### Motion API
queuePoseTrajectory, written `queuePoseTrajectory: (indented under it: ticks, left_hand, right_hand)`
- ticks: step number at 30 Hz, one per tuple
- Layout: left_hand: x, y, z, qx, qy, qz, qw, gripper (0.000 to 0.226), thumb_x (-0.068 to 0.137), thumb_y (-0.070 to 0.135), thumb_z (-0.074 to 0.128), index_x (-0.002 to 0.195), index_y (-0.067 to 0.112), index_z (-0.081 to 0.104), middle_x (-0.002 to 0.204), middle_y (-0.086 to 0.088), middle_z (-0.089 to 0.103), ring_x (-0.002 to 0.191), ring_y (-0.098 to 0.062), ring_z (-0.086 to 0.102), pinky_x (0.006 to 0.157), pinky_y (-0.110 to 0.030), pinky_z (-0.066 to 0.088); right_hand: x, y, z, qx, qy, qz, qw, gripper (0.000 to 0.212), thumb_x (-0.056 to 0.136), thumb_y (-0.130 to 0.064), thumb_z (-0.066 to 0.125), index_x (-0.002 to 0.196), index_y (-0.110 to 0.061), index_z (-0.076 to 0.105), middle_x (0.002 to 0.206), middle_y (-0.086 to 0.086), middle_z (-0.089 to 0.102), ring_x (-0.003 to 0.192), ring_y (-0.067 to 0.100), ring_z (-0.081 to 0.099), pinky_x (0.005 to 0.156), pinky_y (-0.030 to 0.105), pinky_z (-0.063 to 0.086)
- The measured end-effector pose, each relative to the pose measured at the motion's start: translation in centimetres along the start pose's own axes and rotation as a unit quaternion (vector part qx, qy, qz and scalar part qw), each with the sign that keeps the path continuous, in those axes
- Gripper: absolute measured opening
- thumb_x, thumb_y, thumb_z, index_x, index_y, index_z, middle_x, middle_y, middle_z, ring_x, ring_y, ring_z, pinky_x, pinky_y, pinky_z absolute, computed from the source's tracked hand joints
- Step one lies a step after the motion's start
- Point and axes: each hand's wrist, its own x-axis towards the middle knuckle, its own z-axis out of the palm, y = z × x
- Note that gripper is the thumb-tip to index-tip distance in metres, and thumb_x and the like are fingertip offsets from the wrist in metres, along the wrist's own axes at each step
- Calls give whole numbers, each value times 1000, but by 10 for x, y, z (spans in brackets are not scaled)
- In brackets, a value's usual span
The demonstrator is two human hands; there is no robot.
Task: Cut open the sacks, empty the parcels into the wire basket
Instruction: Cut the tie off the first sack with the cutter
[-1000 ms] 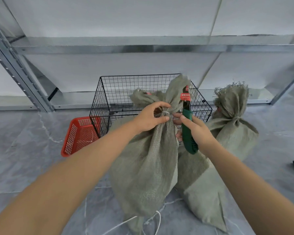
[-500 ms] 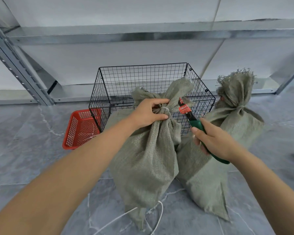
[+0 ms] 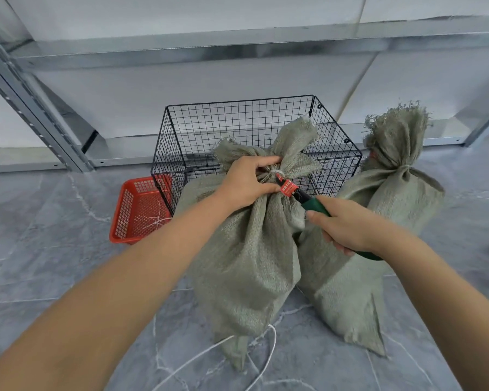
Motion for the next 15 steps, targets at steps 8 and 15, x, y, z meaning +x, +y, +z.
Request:
queuePoseTrajectory:
  ticks: [8,15]
  left_hand:
    - [-4,2,-1,12,14,-1,1000,63,70,13,77,128,13,53,132,-3,55,123,-13,49,98,-11,26]
    - [-9,1,0,10,30,17,999,63,67,14,79,125,17,55,127,-1,59,114,-14,55,98,-18,34]
  right_hand:
    - [-3,-3,1,19,-3,17,1000,24,97,-29,39,75,-22,39,67,8,53,46,18,48,40,26,41]
    - [-7,-4,8,52,19,20,998,24,97,-27,40,75,-18,39,64,10,51,45,21,47,39,27,41]
